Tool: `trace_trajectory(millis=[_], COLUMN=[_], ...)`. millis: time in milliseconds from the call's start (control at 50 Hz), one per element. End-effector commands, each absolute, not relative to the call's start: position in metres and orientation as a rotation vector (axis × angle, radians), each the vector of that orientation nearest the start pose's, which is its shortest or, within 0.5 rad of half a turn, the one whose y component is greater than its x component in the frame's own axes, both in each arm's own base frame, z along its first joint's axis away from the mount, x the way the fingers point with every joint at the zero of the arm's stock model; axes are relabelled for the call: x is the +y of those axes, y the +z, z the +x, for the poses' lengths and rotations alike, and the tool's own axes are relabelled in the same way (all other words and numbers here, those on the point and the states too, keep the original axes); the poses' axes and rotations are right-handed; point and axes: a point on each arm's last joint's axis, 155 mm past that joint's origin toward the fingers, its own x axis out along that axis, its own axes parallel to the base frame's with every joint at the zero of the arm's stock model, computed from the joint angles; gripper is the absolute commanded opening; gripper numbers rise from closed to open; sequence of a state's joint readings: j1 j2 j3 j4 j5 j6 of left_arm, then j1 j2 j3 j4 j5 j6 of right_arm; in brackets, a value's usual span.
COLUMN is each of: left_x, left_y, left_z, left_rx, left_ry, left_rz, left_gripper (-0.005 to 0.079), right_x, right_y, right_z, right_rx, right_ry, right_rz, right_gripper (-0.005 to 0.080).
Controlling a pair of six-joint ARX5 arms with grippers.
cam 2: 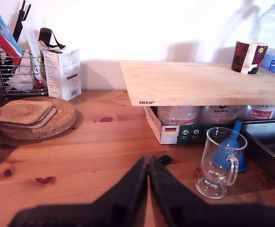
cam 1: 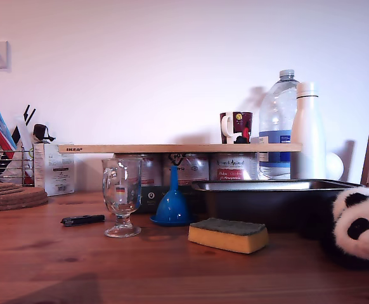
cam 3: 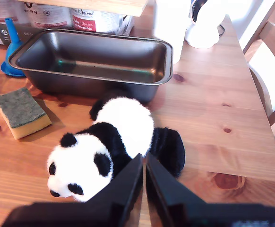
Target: Pick up the glass cup and place it on the shelf at the back
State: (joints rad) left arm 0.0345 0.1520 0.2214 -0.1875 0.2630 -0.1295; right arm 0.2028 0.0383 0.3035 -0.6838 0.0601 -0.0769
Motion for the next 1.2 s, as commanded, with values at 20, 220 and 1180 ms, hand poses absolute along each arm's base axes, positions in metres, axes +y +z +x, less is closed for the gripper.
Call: trace_trajectory(millis=[20, 220, 1180], left_x=[-0.042, -0.042, -0.072], left_y=[0.105, 0.107, 0.158], left_z=[0.220, 0.221, 0.230], left_rx=[0.480, 0.472, 0.285], left_ry=[-0.200, -0.201, -0.379], left_rz=[-0.199, -0.198, -0.261], left_gripper=[-0.0021, -0.0021, -0.0021], right_x=[0.031, 0.031, 0.072], right_y=[0.135, 0.135, 0.219], right_z=[0.205, 0.205, 0.216], right_rx=[0.405, 0.405, 0.101], right_ry=[0.156, 0.156, 0.341], right_rz=[-0.132, -0.132, 0.191], right_gripper=[-0.0010, -0.0010, -0.0010])
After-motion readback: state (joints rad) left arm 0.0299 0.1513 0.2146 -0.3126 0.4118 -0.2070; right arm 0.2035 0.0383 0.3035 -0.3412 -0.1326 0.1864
